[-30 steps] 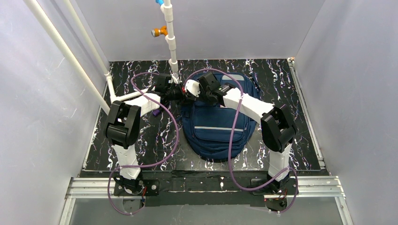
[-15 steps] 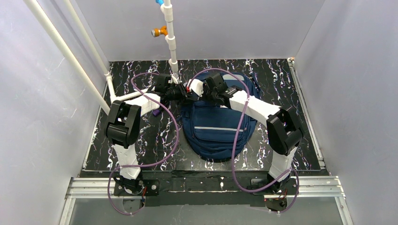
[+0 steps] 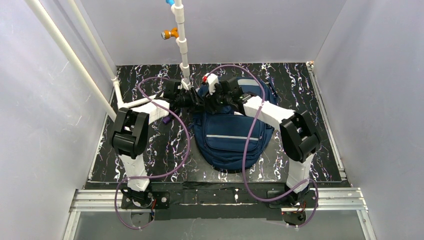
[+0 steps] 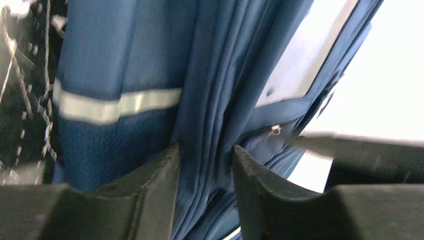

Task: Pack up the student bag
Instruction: Unzip the student bag at the center of the board.

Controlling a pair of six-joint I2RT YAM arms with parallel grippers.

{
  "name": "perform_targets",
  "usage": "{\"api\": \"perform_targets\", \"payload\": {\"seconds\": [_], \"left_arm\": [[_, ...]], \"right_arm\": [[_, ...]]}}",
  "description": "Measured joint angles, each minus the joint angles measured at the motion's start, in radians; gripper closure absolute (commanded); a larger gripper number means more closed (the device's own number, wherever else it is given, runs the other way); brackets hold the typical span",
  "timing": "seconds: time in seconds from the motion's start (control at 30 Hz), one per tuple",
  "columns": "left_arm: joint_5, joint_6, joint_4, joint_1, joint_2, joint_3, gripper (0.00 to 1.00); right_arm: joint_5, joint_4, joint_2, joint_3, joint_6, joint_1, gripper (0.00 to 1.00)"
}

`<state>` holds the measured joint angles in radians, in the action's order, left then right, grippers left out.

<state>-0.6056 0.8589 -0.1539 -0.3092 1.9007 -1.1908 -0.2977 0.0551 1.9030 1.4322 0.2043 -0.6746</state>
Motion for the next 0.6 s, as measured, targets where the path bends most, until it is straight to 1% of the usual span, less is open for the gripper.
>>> {"api": "perform_targets", "payload": {"seconds": [0.1,0.17,0.2,0.23,0.27,0.37,0.5,0.57,0.6], "left_arm": [[0.019,-0.106,0.102,-0.005,-0.048,0.006,0.50],[0.048,-0.178,0.150,-0.024,-0.101,0.006,0.48],[0.070,-0.217,0.173,-0.033,-0.132,0.006,0.48],[0.083,-0.242,0.183,-0.039,-0.155,0.006,0.48],[0.097,-0.271,0.192,-0.046,-0.180,0.006,0.48],[0.125,-0.365,0.180,-0.066,-0.239,0.005,0.50],[0.116,-0.588,0.136,-0.101,-0.241,-0.016,0.50],[0.080,-0.742,0.126,-0.122,-0.224,-0.034,0.50],[0.070,-0.792,0.125,-0.127,-0.216,-0.041,0.50]], "right_arm": [[0.195,0.033,-0.093,-0.078,-0.204,-0.001,0.26],[0.272,0.072,-0.176,-0.122,-0.315,0.013,0.28],[0.301,0.077,-0.222,-0.143,-0.381,0.026,0.32],[0.317,0.076,-0.251,-0.158,-0.425,0.037,0.38],[0.325,0.070,-0.282,-0.176,-0.471,0.051,0.42],[0.324,0.019,-0.351,-0.262,-0.603,0.089,0.51],[0.276,-0.036,-0.356,-0.374,-0.714,0.107,0.65],[0.254,-0.044,-0.356,-0.423,-0.734,0.113,0.74],[0.249,-0.057,-0.356,-0.436,-0.736,0.115,0.76]]}}
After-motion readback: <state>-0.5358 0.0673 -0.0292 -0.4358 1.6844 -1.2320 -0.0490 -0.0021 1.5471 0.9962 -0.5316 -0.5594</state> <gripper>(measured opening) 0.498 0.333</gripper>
